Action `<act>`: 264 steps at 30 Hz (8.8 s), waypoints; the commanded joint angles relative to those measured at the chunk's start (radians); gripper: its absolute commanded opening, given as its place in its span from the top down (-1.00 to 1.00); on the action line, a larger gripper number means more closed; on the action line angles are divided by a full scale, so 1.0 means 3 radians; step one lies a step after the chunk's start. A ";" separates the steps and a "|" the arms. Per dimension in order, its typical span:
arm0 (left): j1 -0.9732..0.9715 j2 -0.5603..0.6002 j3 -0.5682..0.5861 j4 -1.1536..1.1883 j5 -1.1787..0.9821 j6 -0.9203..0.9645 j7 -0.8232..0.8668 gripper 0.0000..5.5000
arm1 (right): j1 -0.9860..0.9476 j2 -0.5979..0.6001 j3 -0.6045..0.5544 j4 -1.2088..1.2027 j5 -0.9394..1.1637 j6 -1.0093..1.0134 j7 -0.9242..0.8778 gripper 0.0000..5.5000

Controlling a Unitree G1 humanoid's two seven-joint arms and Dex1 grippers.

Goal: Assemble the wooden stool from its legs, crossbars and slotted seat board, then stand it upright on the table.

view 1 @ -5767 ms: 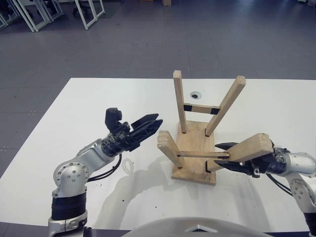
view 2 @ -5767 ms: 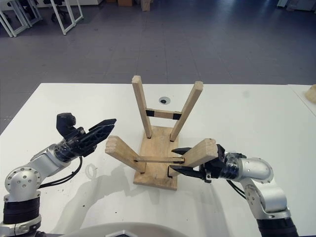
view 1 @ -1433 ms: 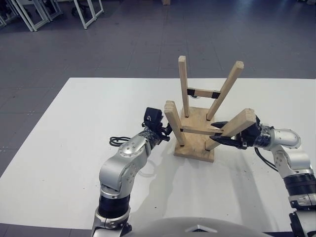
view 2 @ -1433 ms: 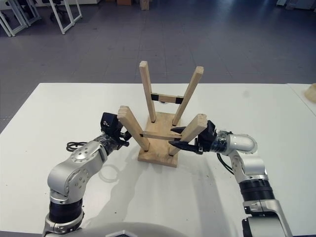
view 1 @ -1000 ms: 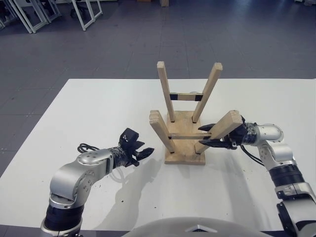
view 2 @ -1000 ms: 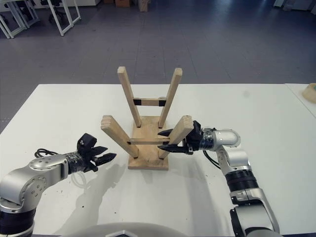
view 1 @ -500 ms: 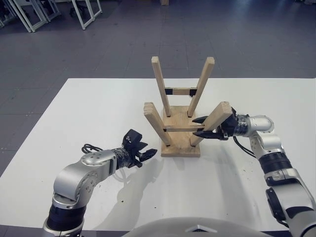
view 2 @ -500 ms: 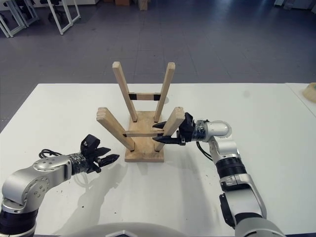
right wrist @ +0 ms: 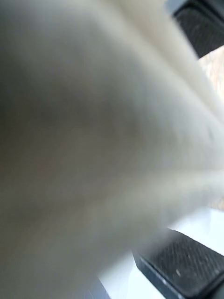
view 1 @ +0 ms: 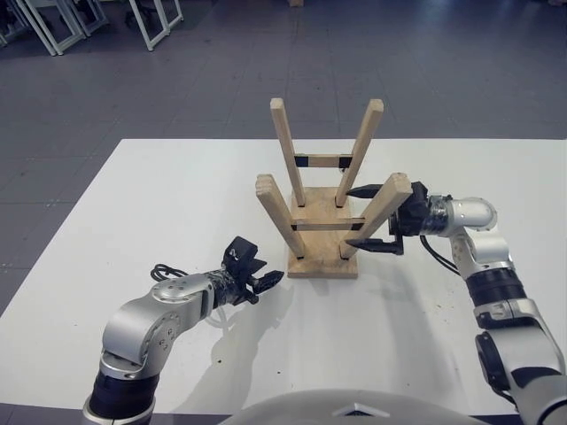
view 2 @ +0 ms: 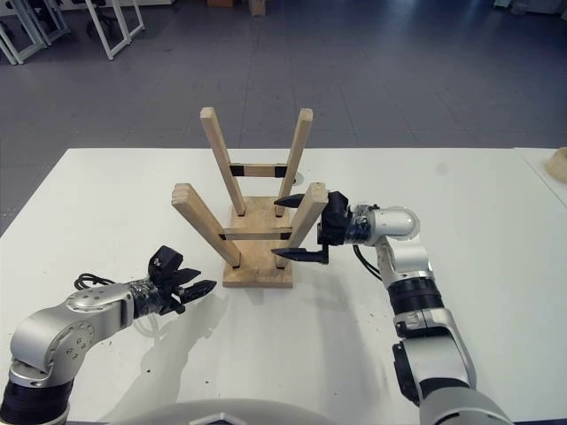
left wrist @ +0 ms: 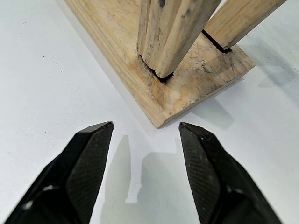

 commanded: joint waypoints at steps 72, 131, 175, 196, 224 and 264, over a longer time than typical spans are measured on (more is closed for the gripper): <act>-0.0137 0.0041 0.0716 0.0017 -0.0199 -0.0058 -0.0097 0.04 | 0.0988 -0.0194 -0.0915 -0.1833 0.0093 0.2484 -0.3818 -0.53; -0.1949 0.0977 0.1674 0.1038 -0.2667 -0.1359 0.1494 0.04 | 0.0690 0.0492 0.0594 -0.2914 -0.0319 0.2457 -0.2726 -0.53; -0.0234 0.1738 0.0469 0.0232 -0.1263 -0.1516 -0.1616 0.53 | 0.0466 -0.1069 -0.1103 -0.1958 0.1079 0.3172 -0.1595 -0.52; -0.0941 0.1649 0.0219 0.0917 -0.0893 -0.1717 -0.2453 0.53 | -0.0174 -0.0911 -0.0167 -0.1569 0.0799 0.2848 -0.0869 -0.22; -0.0887 0.1241 0.0741 0.1146 -0.2935 -0.0247 -0.1004 0.53 | -0.0266 -0.1241 -0.0641 -0.1328 0.3690 0.5852 -0.2612 0.42; 0.0706 0.1457 0.0414 0.0792 0.0022 -0.2323 -0.2308 -0.25 | 0.1294 -0.1818 0.0015 -0.2028 0.0684 0.2997 -0.0752 -0.50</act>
